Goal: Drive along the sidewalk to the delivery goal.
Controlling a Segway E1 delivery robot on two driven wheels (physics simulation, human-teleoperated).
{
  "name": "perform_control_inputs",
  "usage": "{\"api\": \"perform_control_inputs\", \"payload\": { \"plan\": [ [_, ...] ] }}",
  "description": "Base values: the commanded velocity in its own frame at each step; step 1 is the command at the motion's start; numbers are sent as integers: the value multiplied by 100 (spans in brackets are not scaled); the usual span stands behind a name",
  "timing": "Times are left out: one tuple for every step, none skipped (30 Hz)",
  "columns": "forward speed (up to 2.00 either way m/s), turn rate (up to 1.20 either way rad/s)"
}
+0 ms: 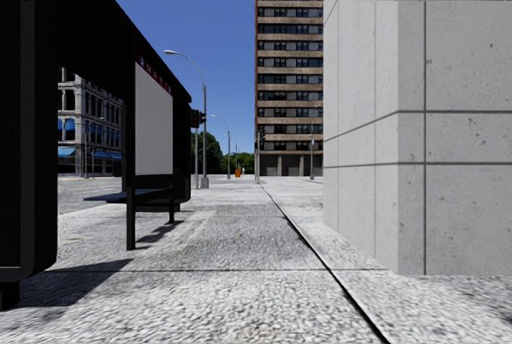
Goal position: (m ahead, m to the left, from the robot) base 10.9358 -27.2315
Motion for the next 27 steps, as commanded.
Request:
{"api": "perform_control_inputs", "payload": {
  "plan": [
    [200, 0],
    [200, 0],
    [200, 0],
    [200, 0],
    [200, 0],
    [200, 0],
    [200, 0],
    [200, 0],
    [200, 0],
    [200, 0],
    [200, 0],
    [200, 0],
    [200, 0],
    [200, 0],
    [200, 0],
    [200, 0],
    [200, 0],
    [200, 0],
    [200, 0],
    [200, 0],
    [200, 0],
    [200, 0],
    [200, 0],
    [200, 0],
    [200, 0],
    [200, 0],
    [200, 0]
  ]
}}
